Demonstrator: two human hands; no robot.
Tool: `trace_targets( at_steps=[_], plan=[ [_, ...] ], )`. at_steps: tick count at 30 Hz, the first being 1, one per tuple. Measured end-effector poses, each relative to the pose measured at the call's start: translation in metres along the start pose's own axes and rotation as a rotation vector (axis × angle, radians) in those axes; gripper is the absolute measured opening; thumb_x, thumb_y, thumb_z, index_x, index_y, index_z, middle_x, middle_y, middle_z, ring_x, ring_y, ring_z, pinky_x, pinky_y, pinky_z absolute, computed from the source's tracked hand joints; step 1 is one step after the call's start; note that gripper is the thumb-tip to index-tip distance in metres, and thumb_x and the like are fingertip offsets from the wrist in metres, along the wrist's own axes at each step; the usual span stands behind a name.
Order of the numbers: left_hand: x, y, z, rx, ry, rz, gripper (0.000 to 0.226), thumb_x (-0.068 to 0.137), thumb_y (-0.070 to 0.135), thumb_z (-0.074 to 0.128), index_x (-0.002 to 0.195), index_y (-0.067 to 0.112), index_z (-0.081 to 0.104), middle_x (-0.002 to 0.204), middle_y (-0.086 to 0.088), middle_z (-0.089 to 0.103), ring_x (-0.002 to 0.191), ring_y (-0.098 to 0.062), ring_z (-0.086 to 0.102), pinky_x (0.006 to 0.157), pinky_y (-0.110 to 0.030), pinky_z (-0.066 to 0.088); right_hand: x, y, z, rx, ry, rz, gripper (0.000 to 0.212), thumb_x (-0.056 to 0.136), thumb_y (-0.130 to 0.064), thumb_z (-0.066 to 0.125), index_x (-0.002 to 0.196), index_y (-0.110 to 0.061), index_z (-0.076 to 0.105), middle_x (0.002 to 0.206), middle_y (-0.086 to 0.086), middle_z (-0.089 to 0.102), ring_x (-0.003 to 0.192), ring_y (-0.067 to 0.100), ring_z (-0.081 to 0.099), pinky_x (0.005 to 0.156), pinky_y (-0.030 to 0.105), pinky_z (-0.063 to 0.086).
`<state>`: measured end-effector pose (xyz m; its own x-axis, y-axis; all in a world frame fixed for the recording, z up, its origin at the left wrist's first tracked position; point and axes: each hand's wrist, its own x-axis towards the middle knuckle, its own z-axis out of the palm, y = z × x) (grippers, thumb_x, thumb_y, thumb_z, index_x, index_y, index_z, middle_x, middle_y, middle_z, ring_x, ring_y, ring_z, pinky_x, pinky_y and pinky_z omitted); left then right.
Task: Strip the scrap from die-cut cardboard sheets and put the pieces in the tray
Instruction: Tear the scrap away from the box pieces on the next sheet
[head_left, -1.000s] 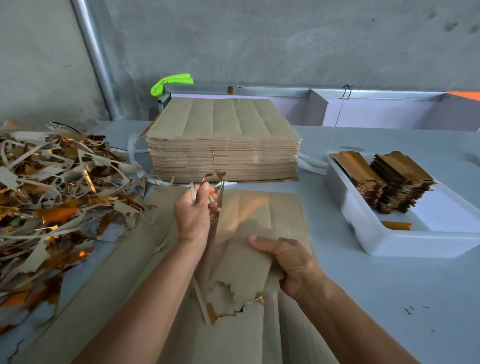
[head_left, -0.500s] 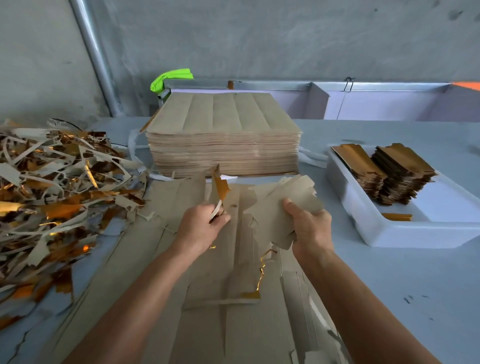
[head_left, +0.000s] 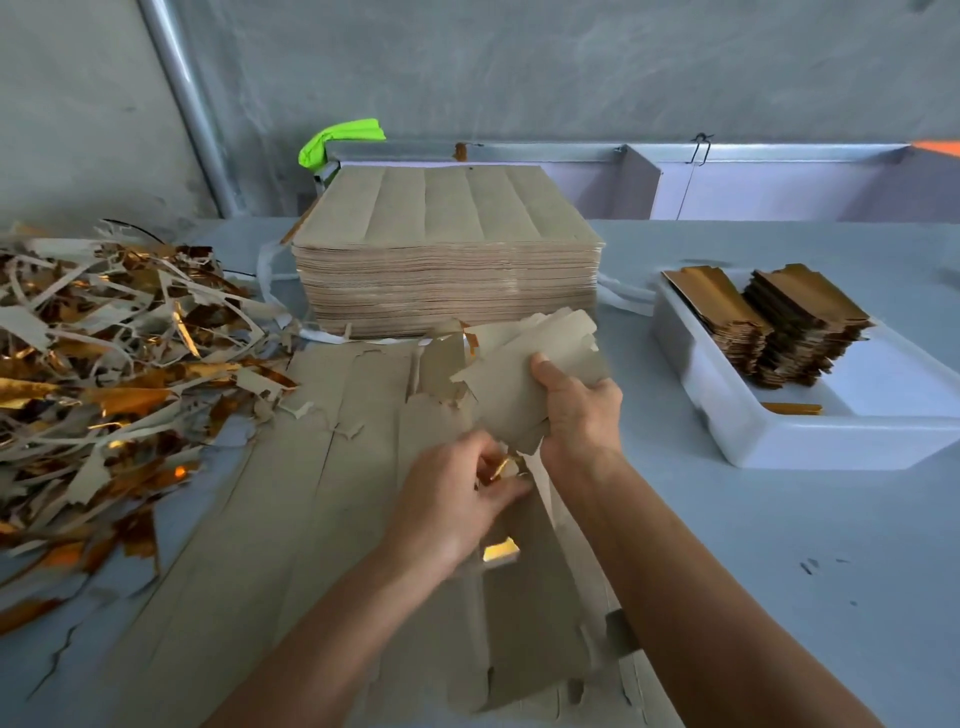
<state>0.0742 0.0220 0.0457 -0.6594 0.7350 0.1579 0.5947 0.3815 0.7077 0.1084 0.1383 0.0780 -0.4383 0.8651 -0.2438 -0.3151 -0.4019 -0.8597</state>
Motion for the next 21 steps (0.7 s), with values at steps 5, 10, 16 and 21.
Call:
trace_targets(
  at_steps=[5, 10, 16, 21],
  plan=[
    [0.004, -0.023, -0.003, -0.719, 0.052, -0.275, 0.019, 0.088, 0.003, 0.060, 0.074, 0.013, 0.067, 0.051, 0.009, 0.058, 0.043, -0.002, 0.045, 0.043, -0.013, 0.035, 0.004, -0.011, -0.010, 0.049, 0.054, 0.018, 0.020, 0.082, -0.006, 0.071, 0.080, -0.016, 0.054, 0.076, -0.001, 0.065, 0.061, 0.009, 0.062, 0.048, 0.023, 0.051],
    [0.003, -0.026, -0.017, -1.258, 0.054, -0.336, 0.028, 0.095, 0.019, 0.045, 0.074, 0.011, 0.062, 0.095, -0.002, 0.074, 0.048, -0.010, 0.056, 0.042, -0.017, 0.042, 0.014, -0.015, -0.022, 0.048, 0.106, 0.064, 0.020, 0.082, -0.008, 0.072, 0.088, -0.013, 0.053, 0.084, 0.003, 0.064, 0.071, 0.016, 0.062, 0.060, 0.039, 0.057],
    [0.005, -0.017, -0.005, -1.075, -0.001, -0.338, 0.031, 0.102, 0.025, 0.033, 0.078, 0.012, 0.047, 0.082, -0.015, 0.073, 0.046, -0.019, 0.057, 0.043, -0.022, 0.044, 0.018, -0.023, -0.030, 0.076, 0.115, 0.026, 0.021, 0.083, -0.006, 0.068, 0.101, -0.010, 0.059, 0.098, 0.010, 0.067, 0.074, 0.018, 0.064, 0.063, 0.038, 0.056],
    [0.011, -0.009, 0.003, -0.929, 0.073, -0.176, 0.030, 0.103, 0.020, 0.032, 0.078, 0.008, 0.045, 0.063, -0.009, 0.068, 0.045, -0.017, 0.057, 0.045, -0.024, 0.044, 0.011, -0.048, -0.061, -0.827, -0.099, -0.642, 0.068, 0.082, 0.006, 0.052, 0.135, -0.032, 0.035, 0.111, -0.004, 0.047, 0.079, 0.008, 0.050, 0.055, 0.031, 0.050]
  ],
)
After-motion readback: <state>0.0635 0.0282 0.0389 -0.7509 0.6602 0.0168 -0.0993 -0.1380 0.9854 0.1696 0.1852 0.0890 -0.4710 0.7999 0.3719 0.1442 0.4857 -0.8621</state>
